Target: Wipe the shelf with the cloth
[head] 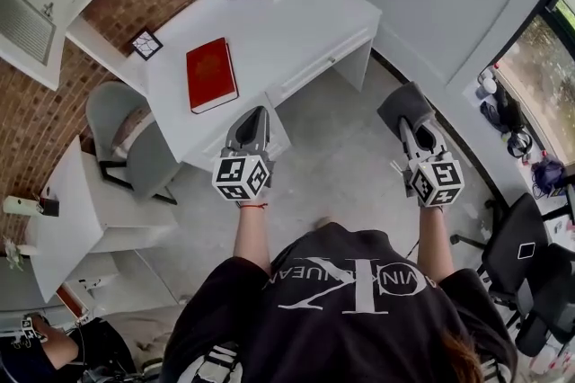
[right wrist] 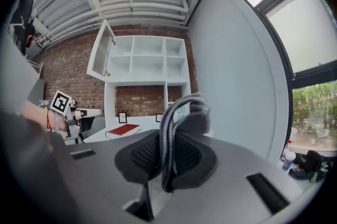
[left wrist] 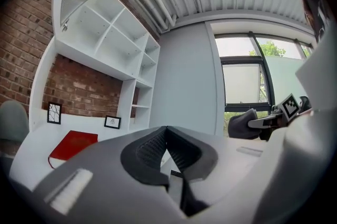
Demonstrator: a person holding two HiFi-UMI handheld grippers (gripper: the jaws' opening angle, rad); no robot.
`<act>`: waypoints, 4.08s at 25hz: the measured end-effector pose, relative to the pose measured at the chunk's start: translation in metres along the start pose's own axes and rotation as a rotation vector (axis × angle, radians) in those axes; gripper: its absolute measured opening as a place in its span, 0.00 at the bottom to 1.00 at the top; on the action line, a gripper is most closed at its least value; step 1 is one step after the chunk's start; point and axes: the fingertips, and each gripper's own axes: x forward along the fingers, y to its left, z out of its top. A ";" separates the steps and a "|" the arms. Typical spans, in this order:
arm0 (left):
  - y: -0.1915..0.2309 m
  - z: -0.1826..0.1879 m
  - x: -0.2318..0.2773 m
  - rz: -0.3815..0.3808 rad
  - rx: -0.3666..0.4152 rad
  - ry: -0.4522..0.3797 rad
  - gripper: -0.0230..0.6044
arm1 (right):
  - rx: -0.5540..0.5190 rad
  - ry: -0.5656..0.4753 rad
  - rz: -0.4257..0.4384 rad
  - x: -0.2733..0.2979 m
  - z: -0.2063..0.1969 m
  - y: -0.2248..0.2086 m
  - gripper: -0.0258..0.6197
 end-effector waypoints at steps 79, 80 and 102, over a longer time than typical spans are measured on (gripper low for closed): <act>0.118 -0.042 0.412 0.258 -0.088 0.084 0.05 | -0.040 0.186 0.529 0.483 0.001 -0.180 0.11; 0.122 -0.043 0.417 0.259 -0.091 0.088 0.05 | -0.042 0.193 0.535 0.491 0.000 -0.179 0.11; 0.210 -0.061 0.471 0.381 -0.141 0.087 0.05 | -0.141 0.291 0.745 0.624 -0.008 -0.134 0.11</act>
